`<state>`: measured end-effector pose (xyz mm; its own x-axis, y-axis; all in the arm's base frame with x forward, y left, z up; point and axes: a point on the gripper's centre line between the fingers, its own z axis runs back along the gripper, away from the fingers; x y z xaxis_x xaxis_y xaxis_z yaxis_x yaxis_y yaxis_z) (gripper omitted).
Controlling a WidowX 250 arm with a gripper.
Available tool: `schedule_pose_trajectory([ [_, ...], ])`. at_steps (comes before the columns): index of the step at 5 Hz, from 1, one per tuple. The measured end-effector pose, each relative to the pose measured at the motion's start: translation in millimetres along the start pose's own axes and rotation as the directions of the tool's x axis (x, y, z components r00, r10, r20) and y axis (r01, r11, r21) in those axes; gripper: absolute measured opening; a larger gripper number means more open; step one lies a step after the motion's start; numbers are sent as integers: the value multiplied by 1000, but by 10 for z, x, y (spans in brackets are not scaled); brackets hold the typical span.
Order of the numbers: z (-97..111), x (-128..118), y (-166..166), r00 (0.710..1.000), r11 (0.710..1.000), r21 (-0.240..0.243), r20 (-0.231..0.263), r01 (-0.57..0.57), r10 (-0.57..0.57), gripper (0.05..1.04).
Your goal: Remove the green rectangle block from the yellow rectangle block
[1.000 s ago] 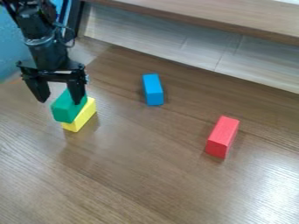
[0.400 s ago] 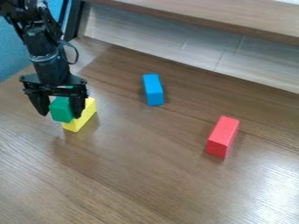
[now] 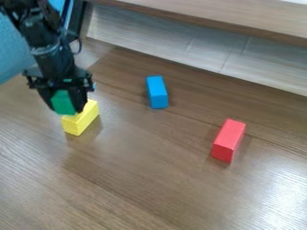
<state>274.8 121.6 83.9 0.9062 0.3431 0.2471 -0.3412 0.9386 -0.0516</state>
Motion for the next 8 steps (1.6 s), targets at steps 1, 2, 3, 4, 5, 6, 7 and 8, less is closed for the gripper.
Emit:
schedule_pose_trajectory([
  [1, 340, 12, -319, 990, 994, -25, 100, 106, -103, 600],
  [2, 445, -138, -634, 971, 976, -53, 118, 213, -206, 599],
  [3, 351, -294, -816, 959, 957, -74, 80, 279, -273, 600],
  [4, 134, -527, -1031, 942, 937, -106, 6, 333, -334, 600],
  [5, -81, -708, -1092, 929, 928, -104, -67, 357, -364, 600],
  [6, -295, -773, -1118, 913, 921, -76, -117, 383, -390, 600],
  [7, -458, -822, -1128, 905, 918, -55, -154, 392, -396, 600],
  [8, -499, -764, -1162, 899, 911, -50, -150, 409, -412, 600],
])
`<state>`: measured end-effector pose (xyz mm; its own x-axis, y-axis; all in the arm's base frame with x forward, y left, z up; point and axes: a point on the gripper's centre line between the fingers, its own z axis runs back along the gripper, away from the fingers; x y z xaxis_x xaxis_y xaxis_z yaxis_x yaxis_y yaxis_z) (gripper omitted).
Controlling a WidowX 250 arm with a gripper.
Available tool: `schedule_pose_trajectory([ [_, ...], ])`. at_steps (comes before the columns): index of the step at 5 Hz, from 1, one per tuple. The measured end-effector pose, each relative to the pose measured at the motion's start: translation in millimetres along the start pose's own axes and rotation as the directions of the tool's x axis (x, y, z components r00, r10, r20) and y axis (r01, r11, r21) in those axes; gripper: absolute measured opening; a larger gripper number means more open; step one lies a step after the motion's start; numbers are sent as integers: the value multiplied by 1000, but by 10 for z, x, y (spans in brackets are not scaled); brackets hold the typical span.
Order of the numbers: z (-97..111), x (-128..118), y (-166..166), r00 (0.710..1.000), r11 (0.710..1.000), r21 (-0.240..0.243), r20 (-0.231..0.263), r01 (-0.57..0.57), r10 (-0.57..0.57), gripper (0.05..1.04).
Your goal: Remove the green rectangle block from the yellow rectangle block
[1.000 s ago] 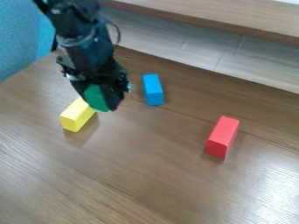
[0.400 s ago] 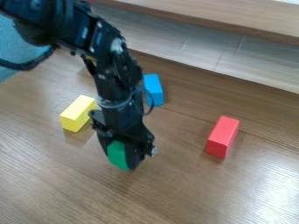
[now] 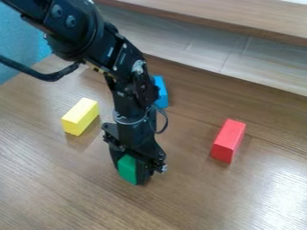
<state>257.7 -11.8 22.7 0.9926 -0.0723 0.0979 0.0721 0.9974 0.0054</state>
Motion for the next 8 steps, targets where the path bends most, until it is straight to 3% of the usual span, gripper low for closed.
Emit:
schedule_pose_trajectory([
  [1, 4, 20, -23, 1000, 1000, -14, 7, 8, -8, 646],
  [2, 89, 10, -59, 1000, 999, -40, 11, 6, -6, 955],
  [3, 443, 33, 77, 994, 996, -79, 104, -34, 42, 1007],
  [4, 755, -43, 289, 980, 987, -127, 160, -97, 117, 999],
  [5, 956, -76, 614, 957, 970, -134, 183, -203, 226, 1000],
  [6, 945, -53, 1031, 926, 939, -125, 166, -321, 339, 1000],
  [7, 805, 35, 1210, 923, 929, -101, 117, -356, 367, 1000],
  [8, 730, 203, 1259, 928, 933, -69, 103, -353, 359, 1000],
])
